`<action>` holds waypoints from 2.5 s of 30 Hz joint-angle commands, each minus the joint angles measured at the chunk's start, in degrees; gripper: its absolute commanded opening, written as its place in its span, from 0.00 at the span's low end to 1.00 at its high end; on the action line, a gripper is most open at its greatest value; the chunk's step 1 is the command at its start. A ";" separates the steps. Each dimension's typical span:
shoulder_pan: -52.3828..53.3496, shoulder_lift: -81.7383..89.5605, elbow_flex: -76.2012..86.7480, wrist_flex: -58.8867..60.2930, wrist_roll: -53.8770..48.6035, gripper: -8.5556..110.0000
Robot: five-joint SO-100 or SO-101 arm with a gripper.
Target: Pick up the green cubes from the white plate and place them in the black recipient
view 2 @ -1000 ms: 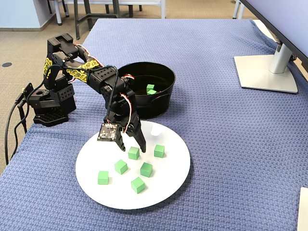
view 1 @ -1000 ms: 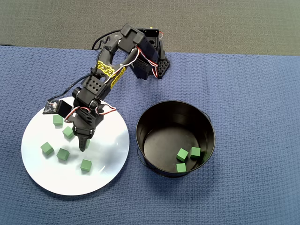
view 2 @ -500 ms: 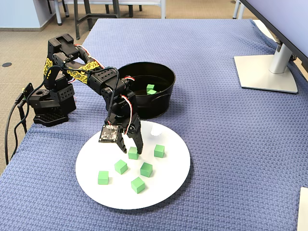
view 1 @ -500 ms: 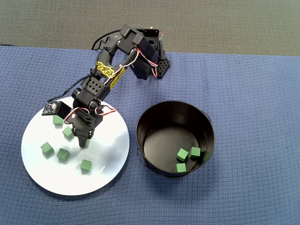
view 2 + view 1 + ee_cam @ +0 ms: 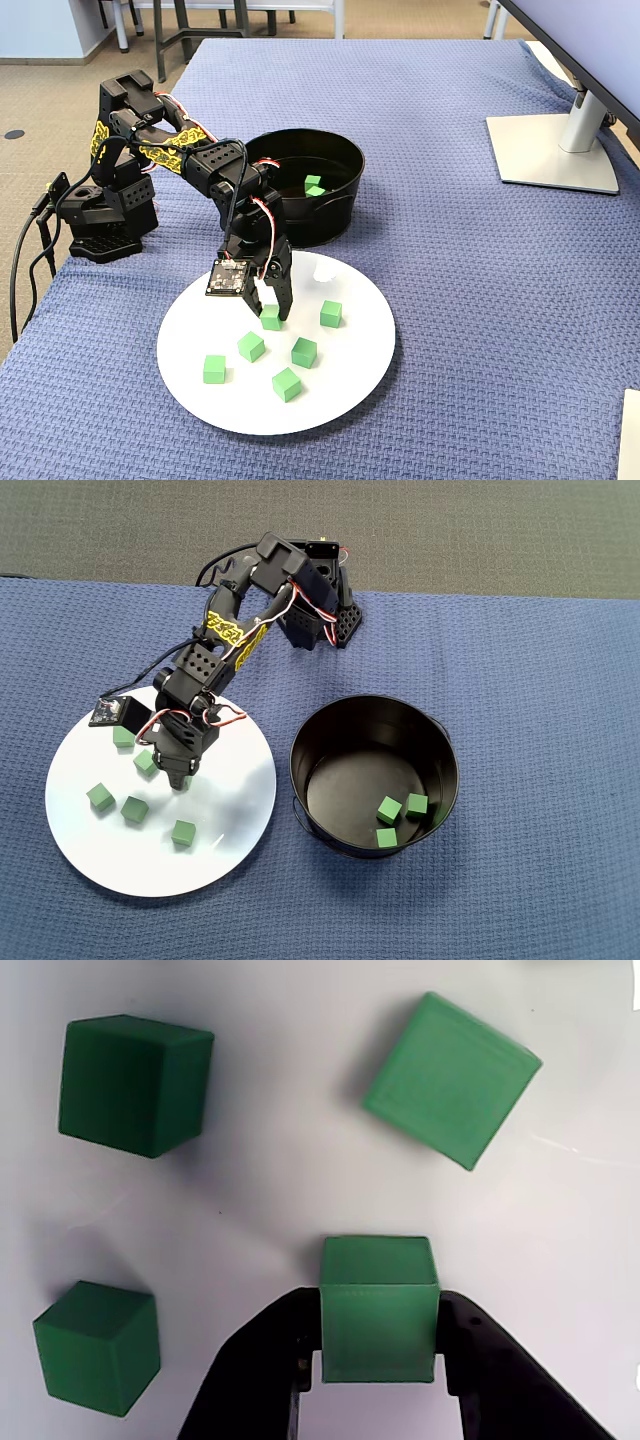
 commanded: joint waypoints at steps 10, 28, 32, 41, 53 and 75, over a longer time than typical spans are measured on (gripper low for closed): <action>-0.35 29.27 9.40 2.02 11.51 0.07; -21.88 69.43 34.01 9.32 18.72 0.07; -29.18 67.15 32.96 7.38 21.80 0.07; -45.97 54.67 22.59 8.35 25.93 0.34; -22.68 57.30 17.67 10.72 13.54 0.12; 7.65 25.14 19.51 -12.66 -19.78 0.26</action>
